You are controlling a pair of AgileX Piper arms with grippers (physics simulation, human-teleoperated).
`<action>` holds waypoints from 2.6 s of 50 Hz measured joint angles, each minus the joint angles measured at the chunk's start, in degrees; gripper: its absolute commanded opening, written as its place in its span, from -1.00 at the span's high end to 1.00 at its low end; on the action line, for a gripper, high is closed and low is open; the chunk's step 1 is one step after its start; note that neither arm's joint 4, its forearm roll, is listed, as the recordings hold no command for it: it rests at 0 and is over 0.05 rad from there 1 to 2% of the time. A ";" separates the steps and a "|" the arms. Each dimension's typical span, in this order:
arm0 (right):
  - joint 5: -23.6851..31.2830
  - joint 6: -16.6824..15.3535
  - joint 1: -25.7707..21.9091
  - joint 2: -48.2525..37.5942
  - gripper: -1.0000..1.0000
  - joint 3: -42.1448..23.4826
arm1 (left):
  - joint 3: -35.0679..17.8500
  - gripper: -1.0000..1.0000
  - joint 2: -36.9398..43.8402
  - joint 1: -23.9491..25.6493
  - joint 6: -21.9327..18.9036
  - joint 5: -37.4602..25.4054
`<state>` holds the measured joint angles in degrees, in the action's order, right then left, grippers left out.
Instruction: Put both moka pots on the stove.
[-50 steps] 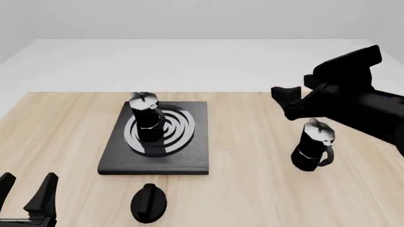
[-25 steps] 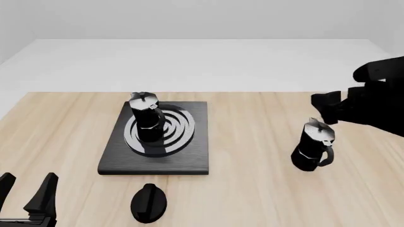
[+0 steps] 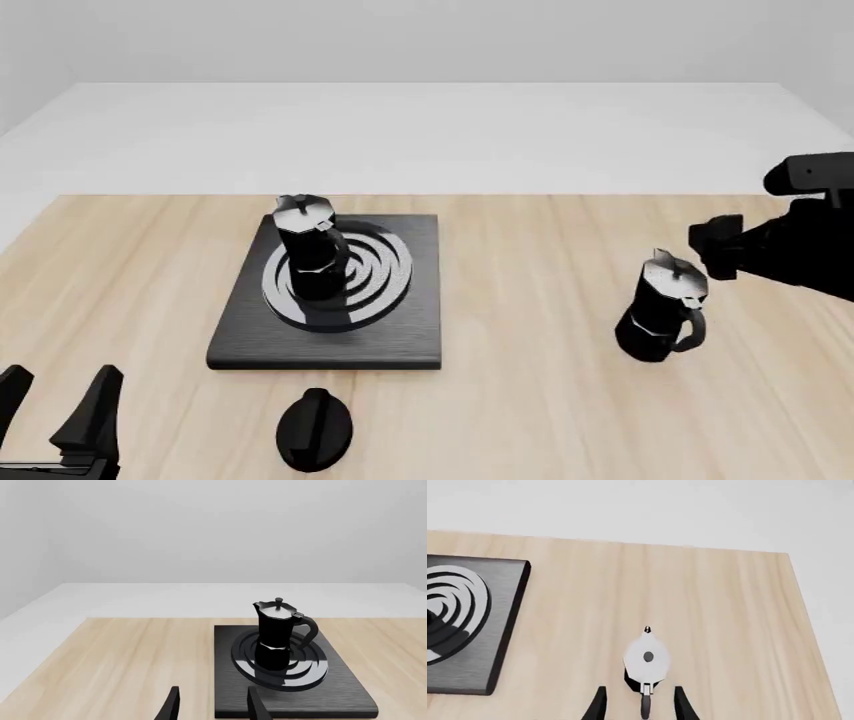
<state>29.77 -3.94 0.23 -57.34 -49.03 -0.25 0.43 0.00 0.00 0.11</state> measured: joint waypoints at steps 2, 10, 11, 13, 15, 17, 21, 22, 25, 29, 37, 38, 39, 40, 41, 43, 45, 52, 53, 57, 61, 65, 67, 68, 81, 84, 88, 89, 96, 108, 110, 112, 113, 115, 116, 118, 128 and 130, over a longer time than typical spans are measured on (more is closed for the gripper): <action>-0.23 -0.12 0.54 -0.58 -1.00 0.34 | 0.00 -1.00 0.00 0.00 0.00 0.00; -1.13 -0.35 2.15 -2.86 -1.00 1.24 | 0.00 -1.00 0.00 0.00 0.00 0.00; -1.29 -0.36 2.34 -3.15 -1.00 1.34 | 0.00 -1.00 0.00 0.00 0.00 0.00; -1.63 -0.37 2.69 -3.73 -1.00 1.54 | 0.00 -1.00 0.00 0.00 0.00 0.00; -1.99 -0.37 2.97 -4.29 -1.00 1.77 | 0.00 -1.00 0.00 0.00 0.00 0.00; -2.33 -0.34 3.17 -4.84 -1.00 1.99 | 0.00 -1.00 0.00 0.00 0.00 0.00; -3.02 -0.36 3.43 -5.90 -1.00 2.53 | 0.00 -1.00 0.00 0.00 0.00 0.00; -3.18 -0.38 3.47 -6.15 -1.00 2.67 | 0.00 -1.00 0.00 0.00 0.00 0.00; -3.62 -0.32 3.54 -6.90 -1.00 3.05 | 0.00 -1.00 0.00 0.00 0.00 0.00; -4.16 -0.20 3.57 -7.76 -1.00 3.51 | 0.00 -1.00 0.00 0.00 0.00 0.00; -5.02 0.22 3.20 -9.04 -1.00 4.56 | 0.00 -1.00 0.00 0.00 0.00 0.00; -5.14 0.27 3.16 -9.20 -1.00 4.70 | 0.00 -1.00 0.00 0.00 0.00 0.00; -5.27 0.32 3.12 -9.36 -1.00 4.84 | 0.00 -1.00 0.00 0.00 0.00 0.00; -5.40 0.37 3.09 -9.52 -1.00 4.97 | 0.00 -1.00 0.00 0.00 0.00 0.00; -5.54 0.42 3.08 -9.69 -1.00 5.10 | 0.00 -1.00 0.00 0.00 0.00 0.00; -5.79 0.50 3.05 -10.00 -1.00 5.33 | 0.00 -1.00 0.00 0.00 0.00 0.00; -6.03 0.58 3.00 -10.27 -1.00 5.54 | 0.00 -1.00 0.00 0.00 0.00 0.00; -7.03 0.85 2.88 -11.46 -1.00 6.09 | 0.00 -1.00 0.00 0.00 0.00 0.00; -7.18 0.91 2.86 -11.65 -1.00 6.16 | 0.00 -1.00 0.00 0.00 0.01 0.00; -7.81 1.04 2.77 -12.34 -1.00 6.48 | 0.00 -1.00 0.00 0.00 0.01 0.00; -8.45 1.12 2.69 -13.11 -1.00 6.78 | 0.00 -1.00 0.00 0.00 0.00 0.00; -9.10 1.17 2.69 -13.88 -1.00 7.02 | 0.00 -1.00 0.00 0.00 0.00 0.00; -9.40 1.24 2.63 -14.23 -1.00 7.15 | 0.00 -1.00 0.00 0.00 0.00 0.00; -9.56 1.27 2.58 -14.40 -1.00 7.22 | 0.00 -1.00 0.00 0.00 0.00 0.00; -11.42 1.68 2.28 -16.55 -1.00 8.30 | 0.00 -1.00 0.00 0.00 0.00 0.00; -11.68 1.75 2.28 -16.85 -1.00 8.52 | 0.00 -1.00 0.00 0.00 0.00 0.00; -11.98 1.80 2.28 -17.18 -1.00 8.79 | 0.00 -1.00 0.00 0.00 0.00 0.00; -12.04 1.81 2.28 -17.25 -1.00 8.85 | 0.00 -1.00 0.00 0.00 0.01 0.00; -12.43 1.85 2.36 -17.63 -1.00 9.29 | 0.00 -1.00 0.00 0.00 0.00 0.00; -13.17 1.90 2.72 -18.05 -1.00 10.28 | 0.00 -1.00 0.00 0.00 0.00 0.00; -13.32 1.92 2.76 -18.18 -1.00 10.44 | 0.00 -1.00 0.00 0.00 0.00 0.00; -13.47 1.95 2.78 -18.30 -1.00 10.59 | 0.00 -1.00 0.00 0.00 0.01 0.00; -13.55 1.97 2.79 -18.36 -1.00 10.67 | 0.00 -1.00 0.00 0.00 0.00 0.00; -13.69 2.06 2.73 -18.49 -1.00 10.83 | 0.00 -1.00 0.00 0.00 0.01 0.00; -13.74 2.13 2.69 -18.56 -1.00 10.89 | 0.00 -1.00 0.00 0.00 0.01 0.00; -13.88 2.25 2.61 -18.71 -1.00 11.01 | 0.00 -1.00 0.00 0.00 0.01 0.00; -14.55 2.70 2.43 -19.49 -1.00 11.60 | 0.00 -1.00 0.00 0.00 0.00 0.00; -14.69 2.61 2.21 -19.49 -1.00 11.71 | 0.00 -1.00 0.00 0.00 0.00 0.00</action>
<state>15.09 -1.33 2.44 -76.83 -37.32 -0.24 0.43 0.00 0.01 0.11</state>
